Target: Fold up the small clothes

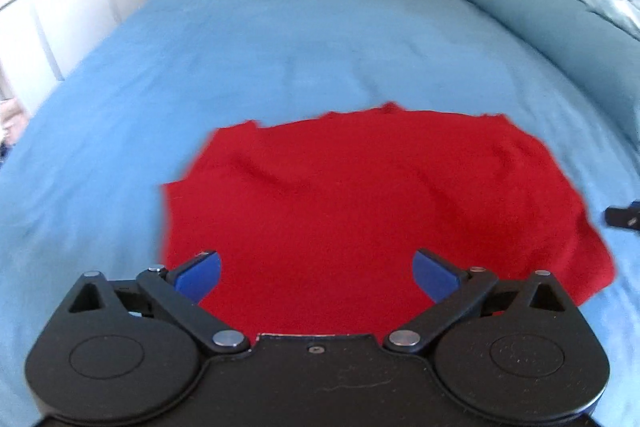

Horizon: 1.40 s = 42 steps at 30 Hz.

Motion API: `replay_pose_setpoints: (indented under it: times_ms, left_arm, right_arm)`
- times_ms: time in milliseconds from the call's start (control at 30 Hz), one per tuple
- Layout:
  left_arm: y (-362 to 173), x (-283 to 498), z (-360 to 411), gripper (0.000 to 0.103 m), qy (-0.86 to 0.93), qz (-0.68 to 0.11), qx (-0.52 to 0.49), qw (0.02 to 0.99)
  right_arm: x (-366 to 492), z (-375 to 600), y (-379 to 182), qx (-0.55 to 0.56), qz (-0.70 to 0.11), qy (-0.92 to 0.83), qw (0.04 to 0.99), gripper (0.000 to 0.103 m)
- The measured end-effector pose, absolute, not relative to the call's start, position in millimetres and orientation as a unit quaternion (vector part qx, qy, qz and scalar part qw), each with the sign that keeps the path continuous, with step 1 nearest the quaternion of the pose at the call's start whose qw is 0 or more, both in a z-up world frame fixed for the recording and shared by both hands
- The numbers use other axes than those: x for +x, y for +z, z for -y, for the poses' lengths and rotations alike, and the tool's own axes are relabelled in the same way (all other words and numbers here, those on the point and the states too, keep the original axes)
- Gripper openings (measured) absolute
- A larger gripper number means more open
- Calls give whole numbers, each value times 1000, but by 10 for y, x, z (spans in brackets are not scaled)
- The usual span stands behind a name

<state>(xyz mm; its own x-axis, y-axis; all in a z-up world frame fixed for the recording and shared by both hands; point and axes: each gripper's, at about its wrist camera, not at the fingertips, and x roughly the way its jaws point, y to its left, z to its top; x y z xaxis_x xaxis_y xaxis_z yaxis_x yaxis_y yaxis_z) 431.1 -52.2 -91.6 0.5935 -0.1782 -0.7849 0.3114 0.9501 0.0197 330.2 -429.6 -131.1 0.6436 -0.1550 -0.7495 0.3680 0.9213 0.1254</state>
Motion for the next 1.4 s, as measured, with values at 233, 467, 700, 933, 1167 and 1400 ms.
replay_pose_setpoints:
  times_ms: [233, 467, 700, 933, 1167, 1400]
  left_arm:
    - [-1303, 4524, 1038, 103, -170, -446, 79, 875]
    - [-1677, 4679, 1257, 103, -135, -462, 99, 871]
    - [-1725, 4804, 1187, 103, -151, -481, 92, 859]
    - [-1301, 4801, 704, 103, -142, -471, 110, 864]
    - [-1091, 4444, -506, 103, -92, -460, 109, 876]
    - [-1435, 4145, -1258, 103, -71, -489, 64, 867]
  right_arm:
    - [3476, 4524, -1741, 172, -441, -114, 874, 83]
    - [3476, 4530, -1990, 196, -430, -109, 875, 51]
    - [3550, 4653, -1868, 264, -442, -107, 851, 27]
    - [3940, 4262, -840, 309, -389, -53, 866, 25]
    - [4945, 2470, -437, 213, -414, 111, 878, 25]
    - [5402, 1109, -1611, 84, -513, 124, 845, 30]
